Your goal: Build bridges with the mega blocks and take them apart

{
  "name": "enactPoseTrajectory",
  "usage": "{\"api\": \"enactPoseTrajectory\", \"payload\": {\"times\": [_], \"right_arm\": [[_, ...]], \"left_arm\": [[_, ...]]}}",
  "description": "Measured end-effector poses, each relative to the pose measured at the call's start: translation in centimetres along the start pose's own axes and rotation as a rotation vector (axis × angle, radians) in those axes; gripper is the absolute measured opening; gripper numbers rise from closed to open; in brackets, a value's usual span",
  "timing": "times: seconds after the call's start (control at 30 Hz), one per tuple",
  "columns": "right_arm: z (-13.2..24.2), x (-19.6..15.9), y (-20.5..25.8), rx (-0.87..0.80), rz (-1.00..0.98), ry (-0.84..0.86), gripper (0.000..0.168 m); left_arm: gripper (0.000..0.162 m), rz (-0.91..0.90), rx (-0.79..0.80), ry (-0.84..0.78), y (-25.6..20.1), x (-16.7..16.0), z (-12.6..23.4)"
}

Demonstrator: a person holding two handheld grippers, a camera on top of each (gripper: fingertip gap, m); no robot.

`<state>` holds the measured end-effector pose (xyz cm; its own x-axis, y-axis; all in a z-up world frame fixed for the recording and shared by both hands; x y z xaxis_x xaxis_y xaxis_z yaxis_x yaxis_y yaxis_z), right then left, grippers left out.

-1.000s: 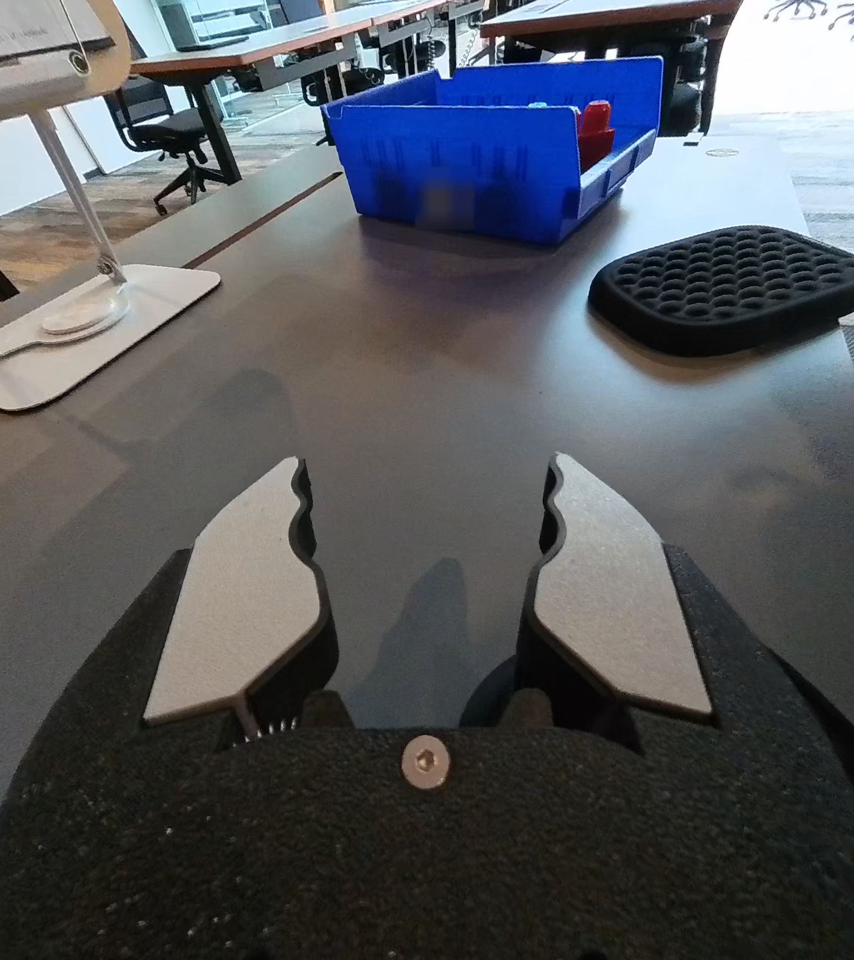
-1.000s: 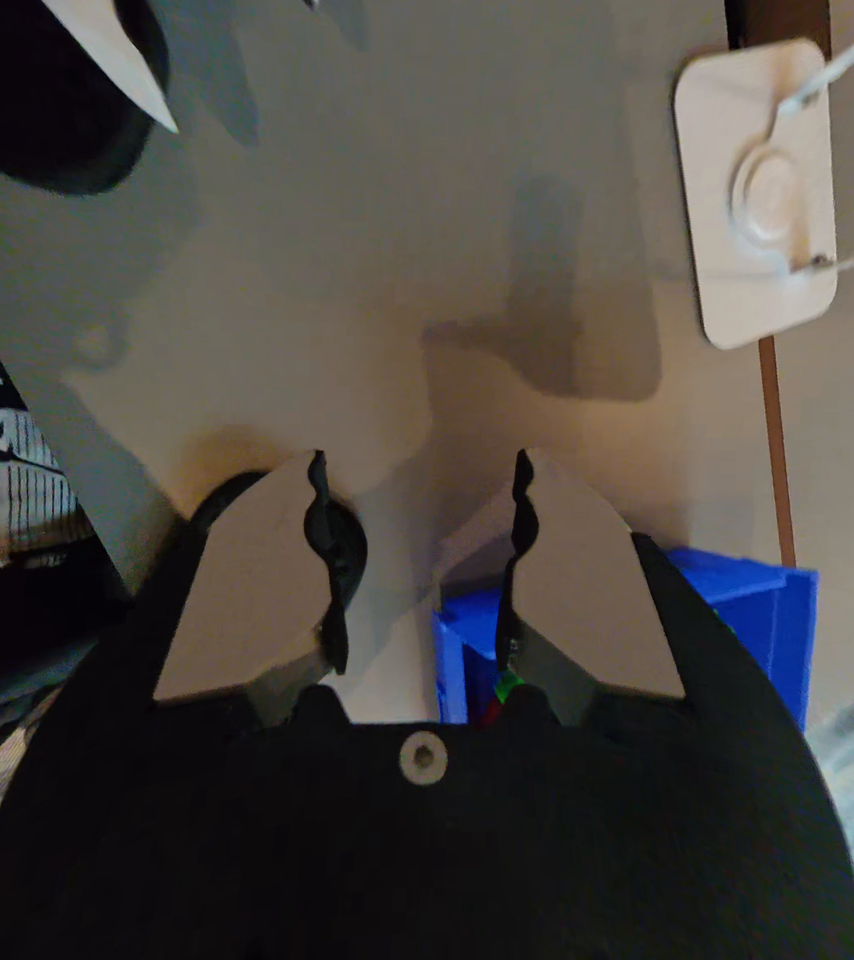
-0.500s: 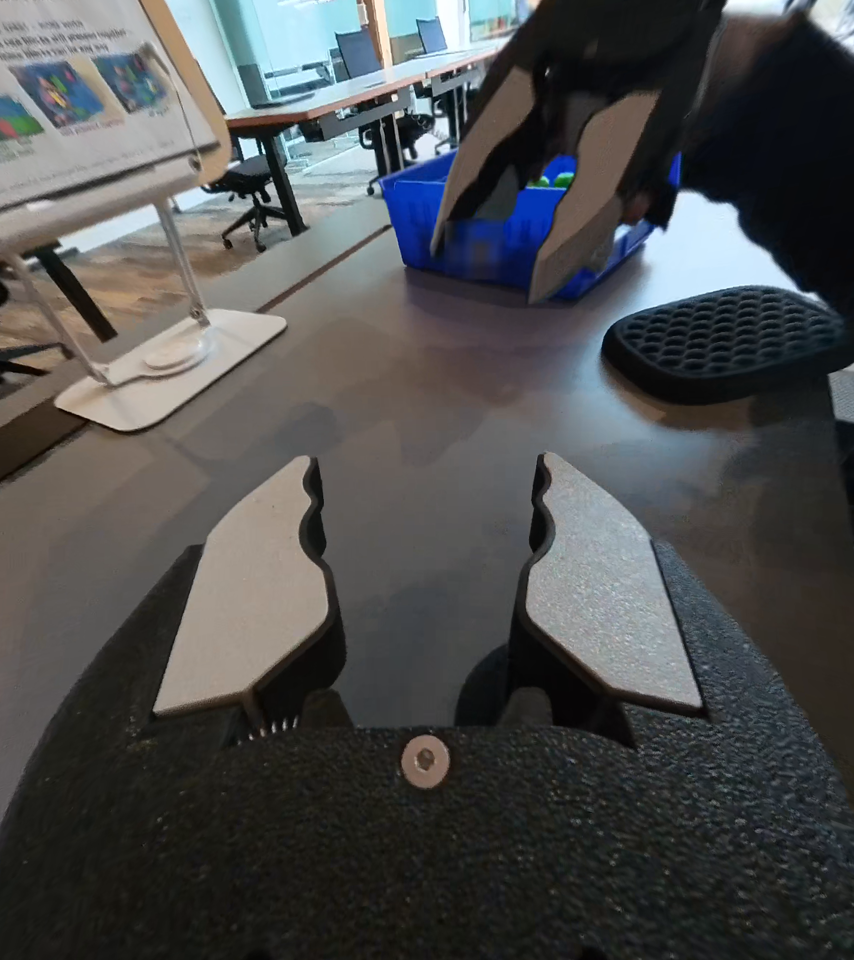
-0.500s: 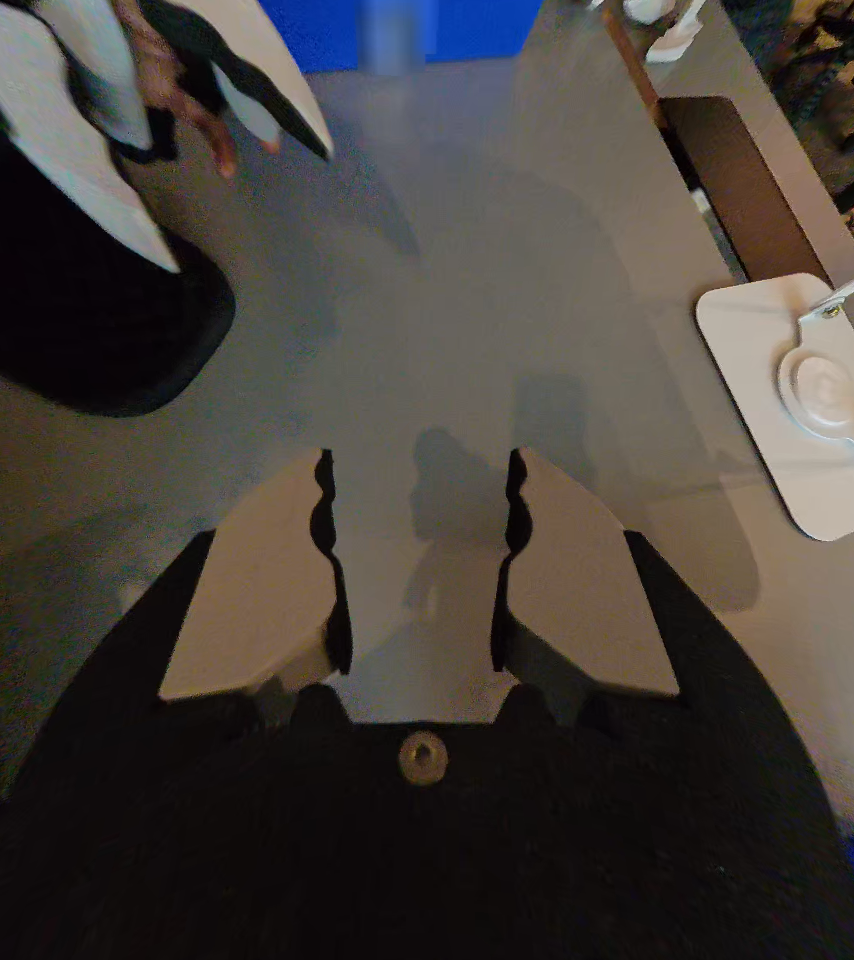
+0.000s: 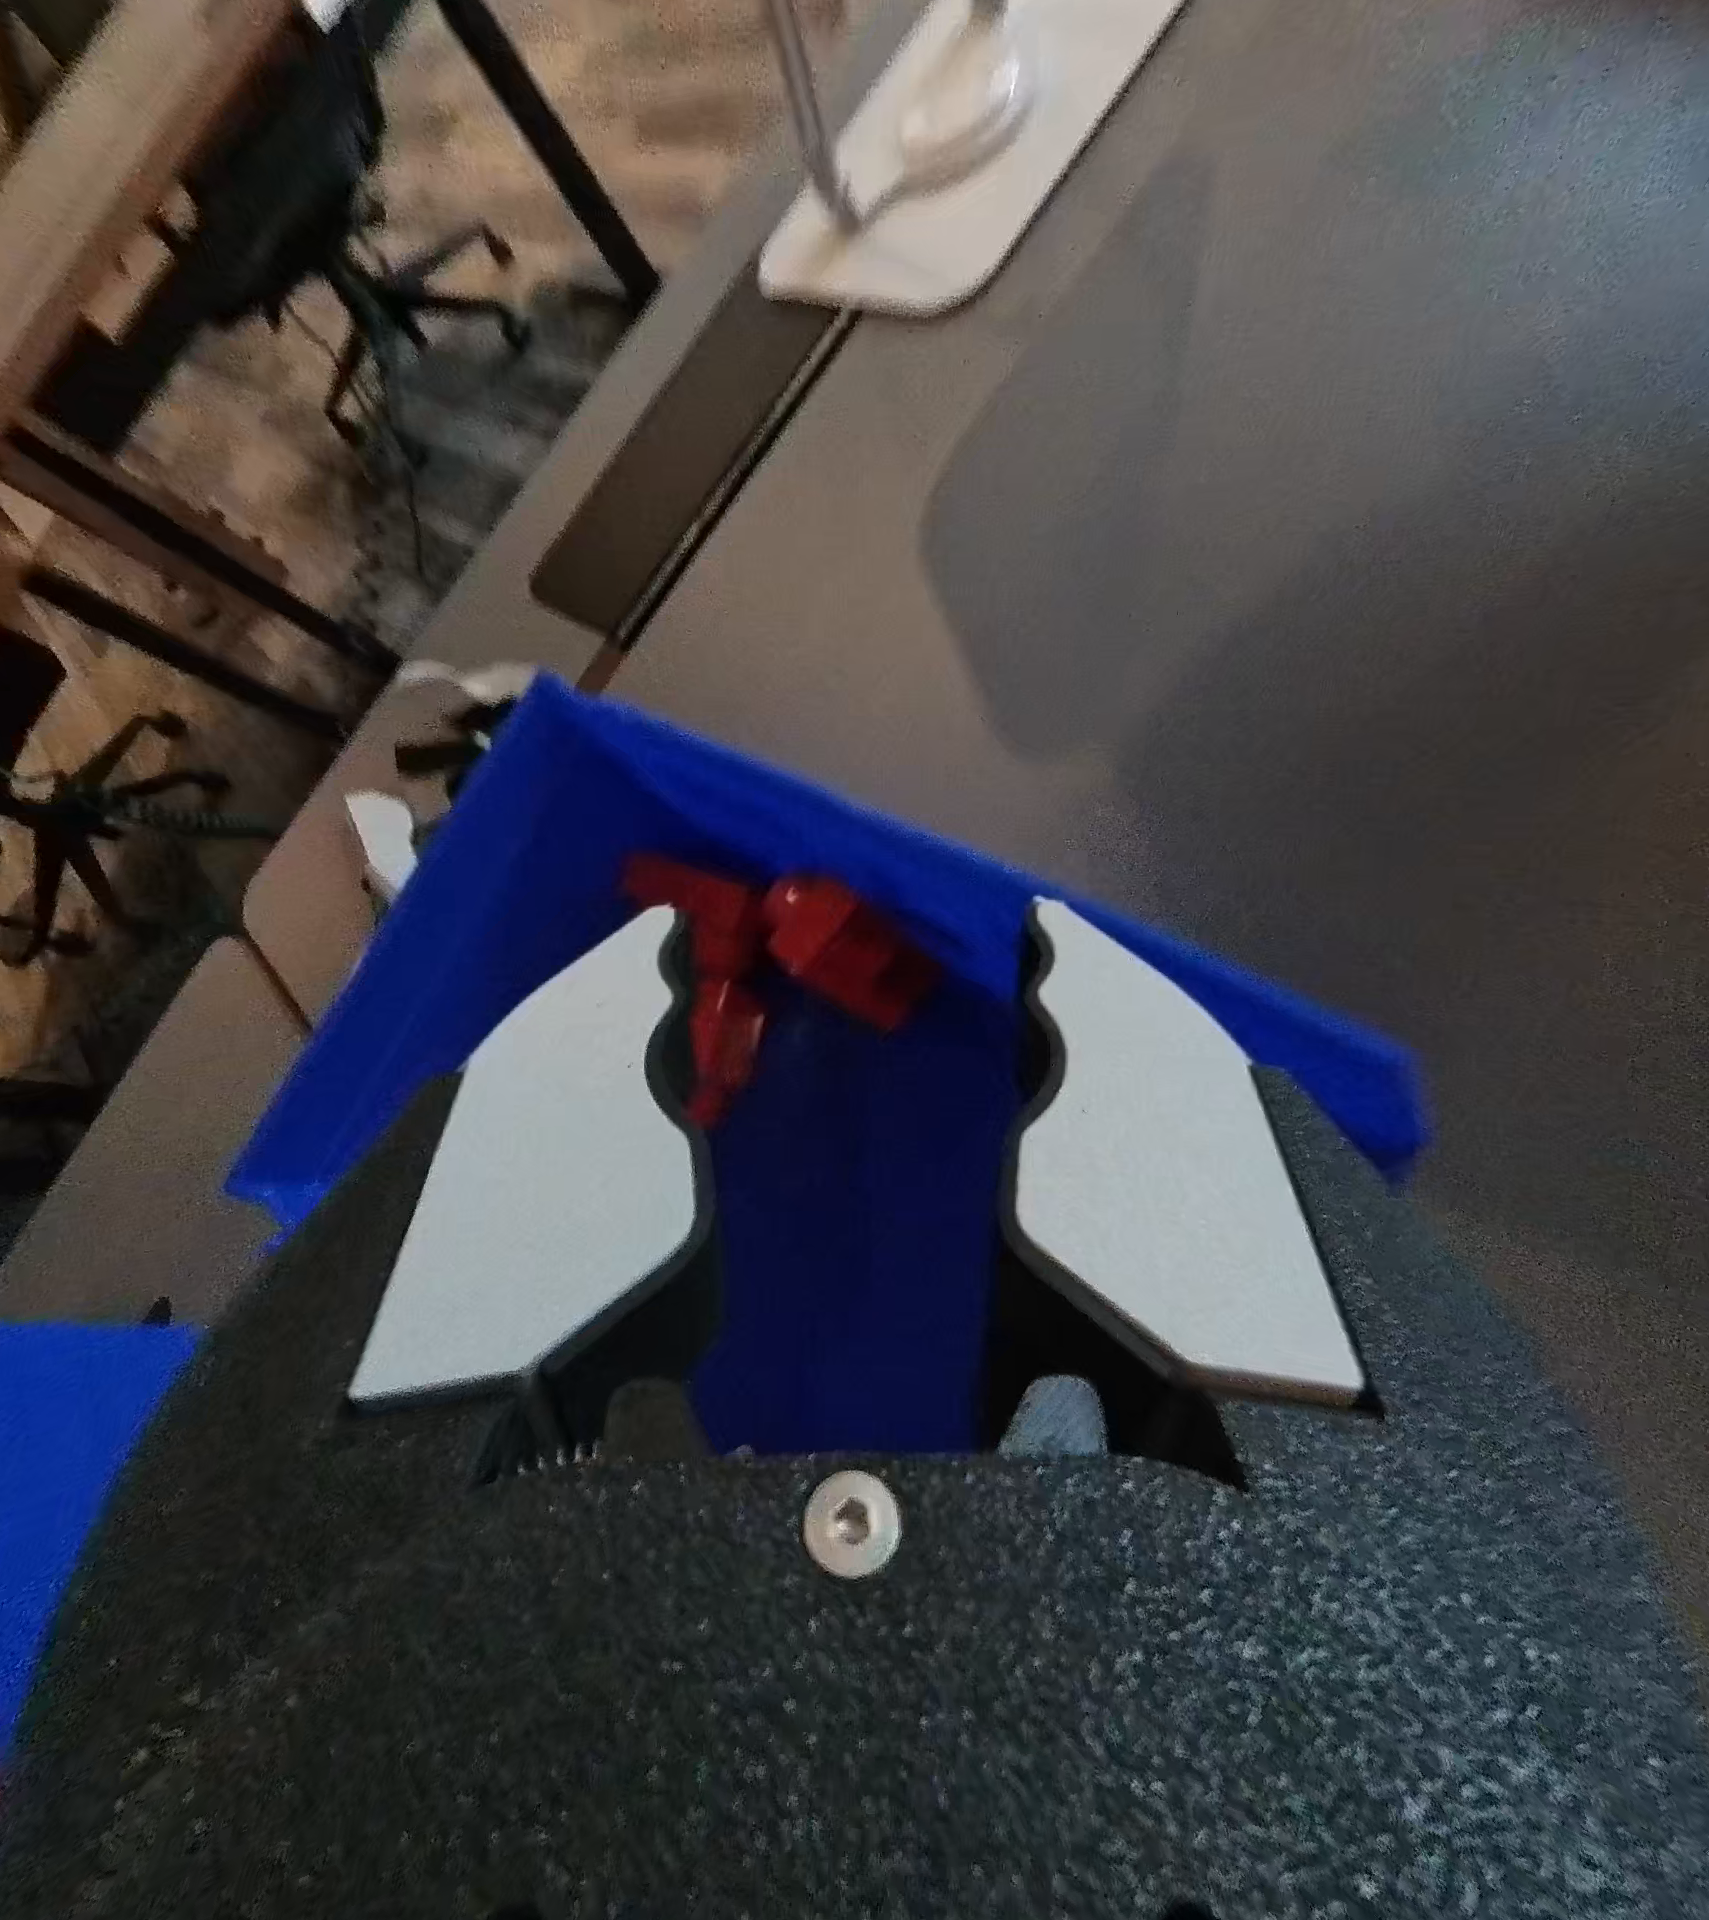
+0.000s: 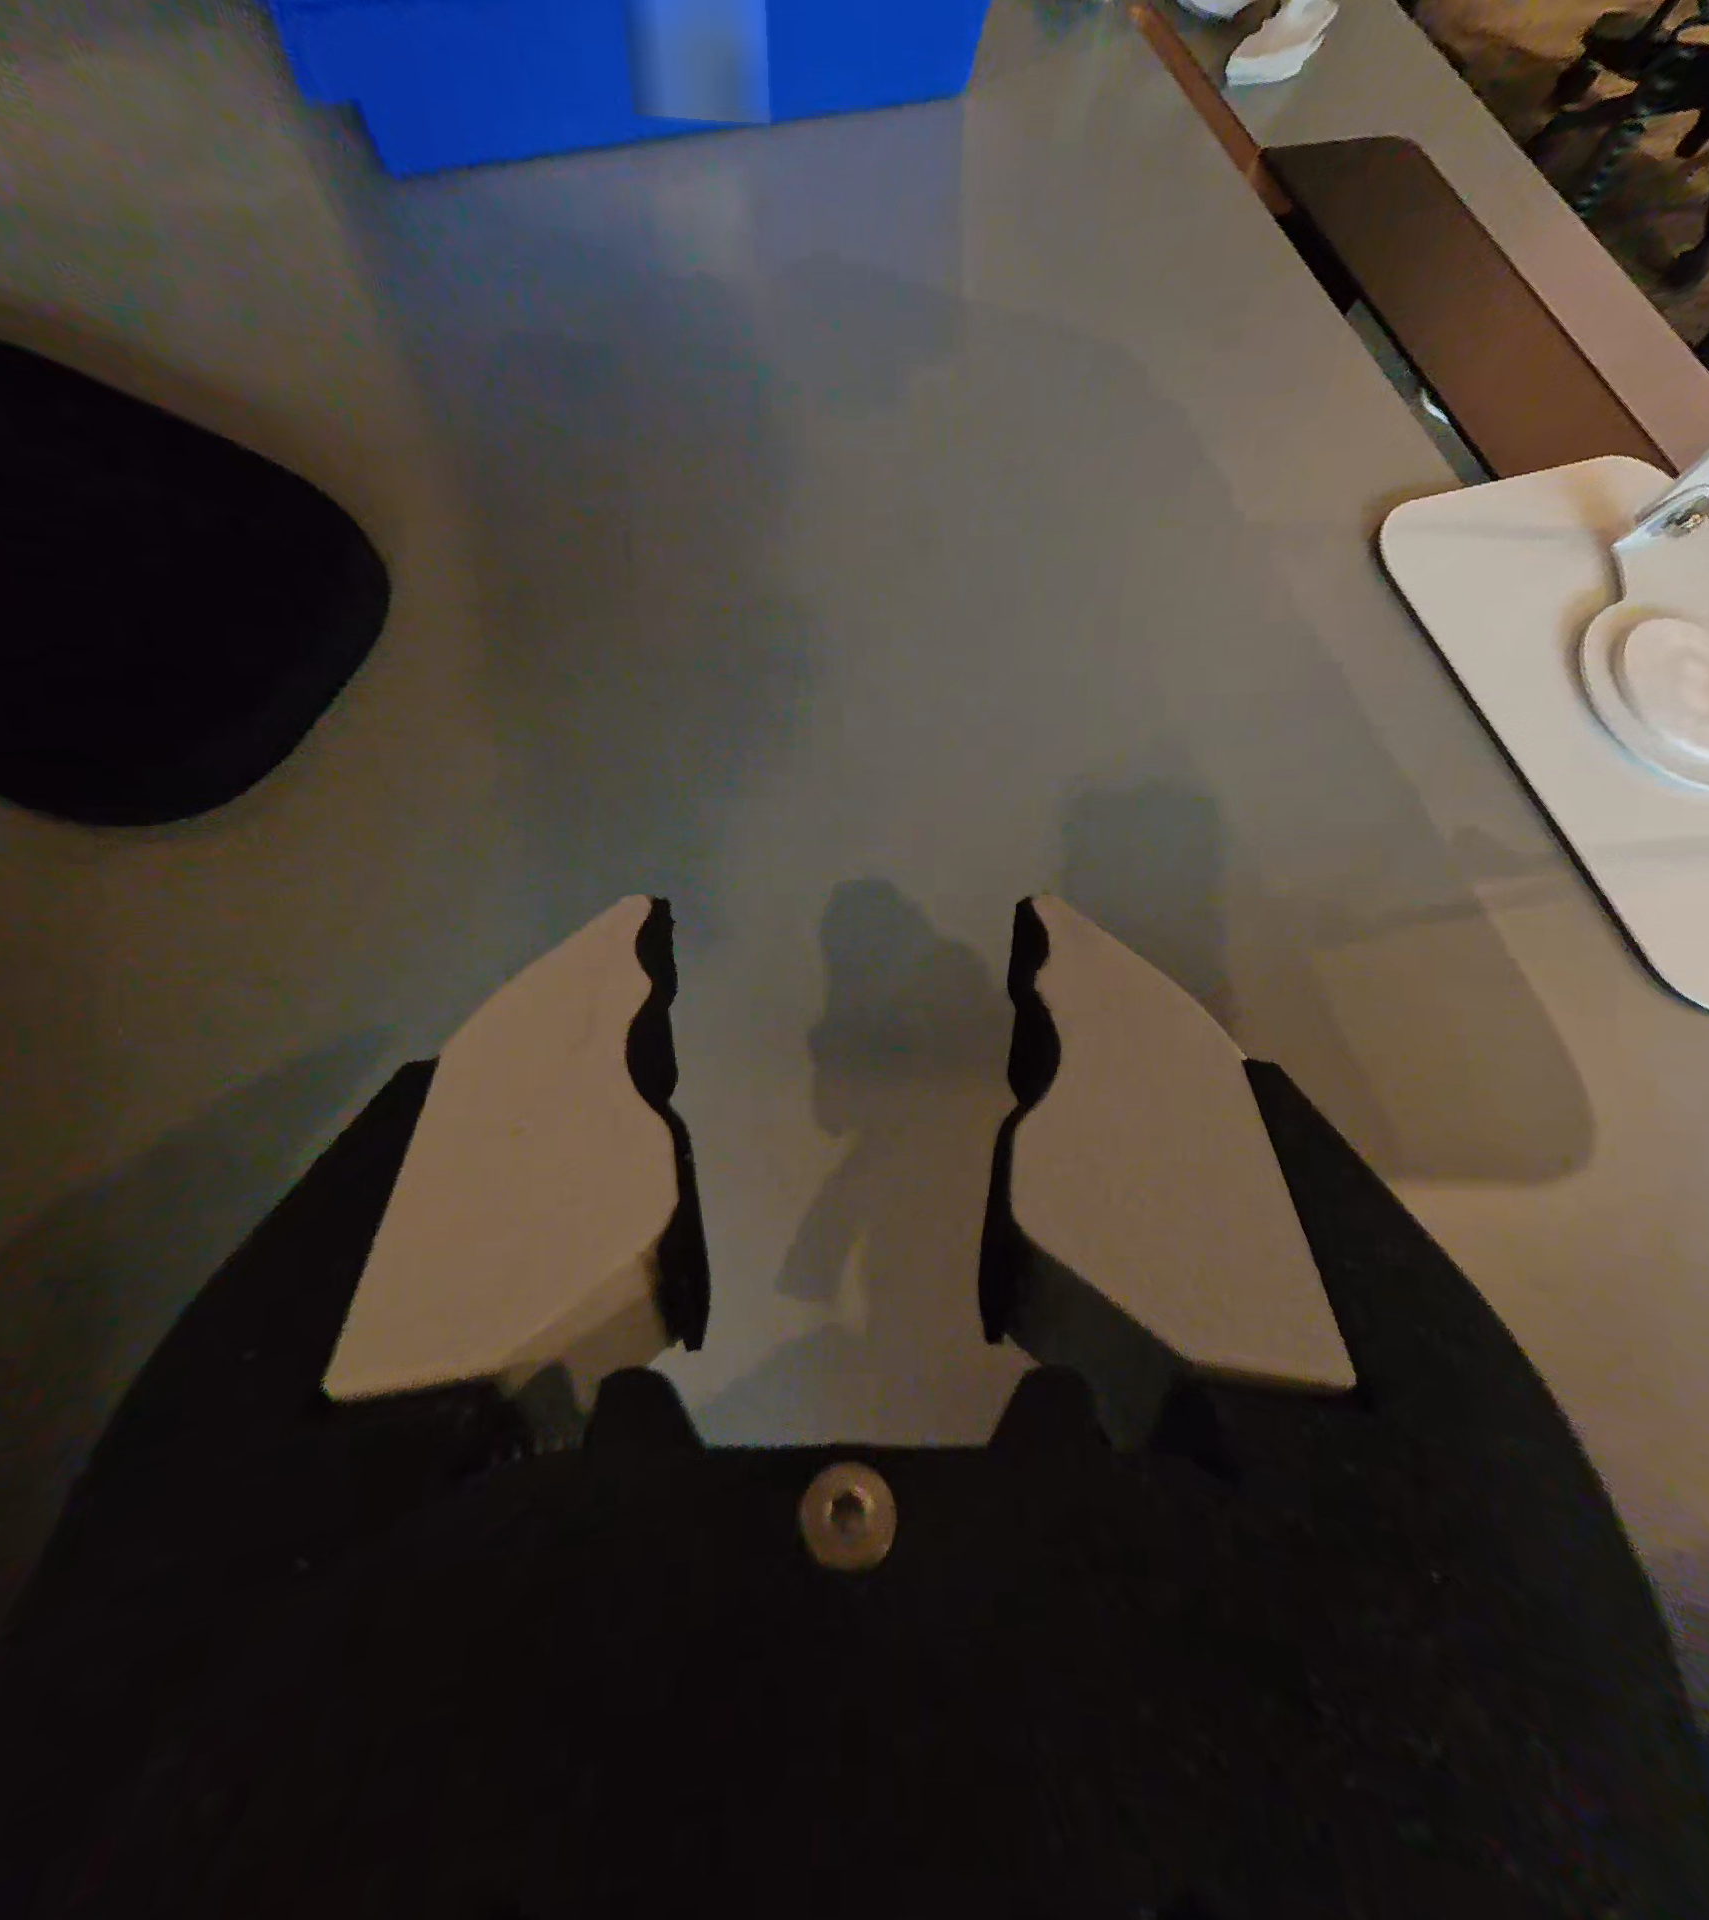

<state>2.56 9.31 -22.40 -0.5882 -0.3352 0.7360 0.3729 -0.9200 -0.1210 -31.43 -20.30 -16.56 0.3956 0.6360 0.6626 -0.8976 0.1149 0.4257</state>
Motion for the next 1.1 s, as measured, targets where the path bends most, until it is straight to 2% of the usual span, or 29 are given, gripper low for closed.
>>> {"api": "enactPoseTrajectory", "payload": {"times": [0.2, 0.3, 0.7, 0.83, 0.93, 1.1], "right_arm": [[0.2, -0.4, -0.3, -0.011, -0.002, 0.014, 0.063], [0.2, -0.5, -0.5, -0.011, -0.010, 0.014, 0.062], [0.2, -1.0, -0.8, -0.019, -0.019, 0.027, 0.063], [0.3, -1.2, -0.8, -0.017, -0.022, 0.025, 0.063], [0.3, -1.2, -0.7, -0.014, -0.017, 0.028, 0.063], [0.5, -1.0, -0.5, -0.007, -0.006, 0.016, 0.062]], "left_arm": [[0.058, -0.030, -0.060, 0.383, 4.7, -6.5, -6.0], [0.055, -0.039, -0.074, 0.520, 5.8, -9.1, -8.2], [0.044, -0.070, -0.156, 0.732, 7.3, -11.6, -12.0], [0.041, -0.084, -0.178, 0.721, 7.2, -11.3, -12.5], [0.029, -0.066, -0.201, 0.700, 6.9, -11.4, -12.5], [0.029, -0.079, -0.193, 0.711, 6.8, -11.4, -11.3]]}}
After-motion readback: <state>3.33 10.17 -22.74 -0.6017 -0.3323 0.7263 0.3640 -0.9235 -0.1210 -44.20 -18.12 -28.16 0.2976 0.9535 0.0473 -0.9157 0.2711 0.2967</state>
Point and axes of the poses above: each gripper's, where its closed fingertips meet, z back along the fingers, x out of its top, y = z × x across the jaws, the point moved 6 cm from there along z, back along the fingers, and after that the axes turned 4 degrees about y, right-handed, at the moved point
